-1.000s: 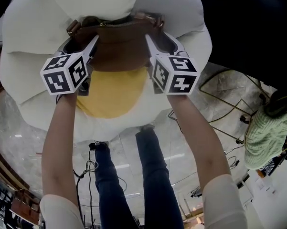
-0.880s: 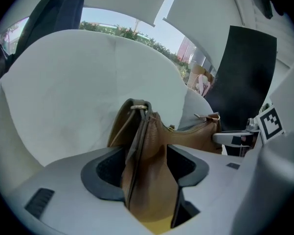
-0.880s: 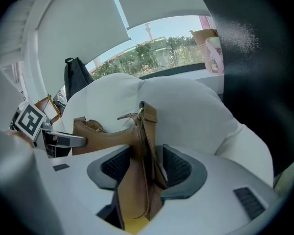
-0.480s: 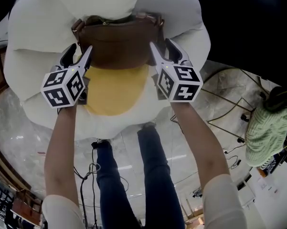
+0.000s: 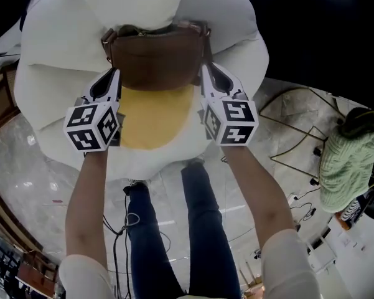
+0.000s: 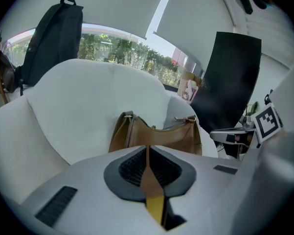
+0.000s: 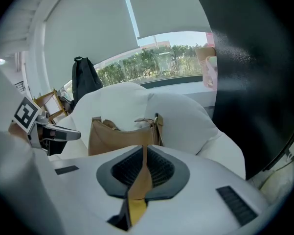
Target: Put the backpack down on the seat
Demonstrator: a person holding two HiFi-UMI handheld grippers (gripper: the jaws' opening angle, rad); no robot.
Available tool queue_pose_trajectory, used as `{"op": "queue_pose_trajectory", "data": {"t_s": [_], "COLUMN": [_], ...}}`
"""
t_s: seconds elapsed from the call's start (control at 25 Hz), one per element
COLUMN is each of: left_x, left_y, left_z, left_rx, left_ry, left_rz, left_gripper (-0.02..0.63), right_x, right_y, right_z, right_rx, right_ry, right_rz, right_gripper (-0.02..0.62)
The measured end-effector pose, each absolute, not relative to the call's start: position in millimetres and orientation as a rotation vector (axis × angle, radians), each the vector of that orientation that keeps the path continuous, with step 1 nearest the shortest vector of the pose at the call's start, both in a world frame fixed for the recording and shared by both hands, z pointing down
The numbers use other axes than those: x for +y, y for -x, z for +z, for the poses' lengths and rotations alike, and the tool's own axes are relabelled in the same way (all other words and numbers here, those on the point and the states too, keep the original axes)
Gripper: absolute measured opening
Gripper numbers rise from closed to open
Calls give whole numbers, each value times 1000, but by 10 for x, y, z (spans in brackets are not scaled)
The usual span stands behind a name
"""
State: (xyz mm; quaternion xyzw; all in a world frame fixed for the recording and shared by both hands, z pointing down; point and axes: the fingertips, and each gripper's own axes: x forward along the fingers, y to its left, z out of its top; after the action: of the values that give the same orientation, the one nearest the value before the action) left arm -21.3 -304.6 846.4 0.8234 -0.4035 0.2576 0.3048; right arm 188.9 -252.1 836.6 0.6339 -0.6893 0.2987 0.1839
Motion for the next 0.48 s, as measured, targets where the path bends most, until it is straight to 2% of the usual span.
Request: {"op": "queue_pose_trajectory", "data": {"t_s": [0.48], "left_x": [-2665], "left_y": [125], "left_z": [7843], "left_rx": [-987], "left_ry": [-2284], "left_rz": [684], "left_gripper": [32], "right_x": [-2187], "right_y": [-1614], "right_z": [7722], "right_rx": [-2009], "right_ry": [-1800], "right_rz": [863], "right_gripper": [31]}}
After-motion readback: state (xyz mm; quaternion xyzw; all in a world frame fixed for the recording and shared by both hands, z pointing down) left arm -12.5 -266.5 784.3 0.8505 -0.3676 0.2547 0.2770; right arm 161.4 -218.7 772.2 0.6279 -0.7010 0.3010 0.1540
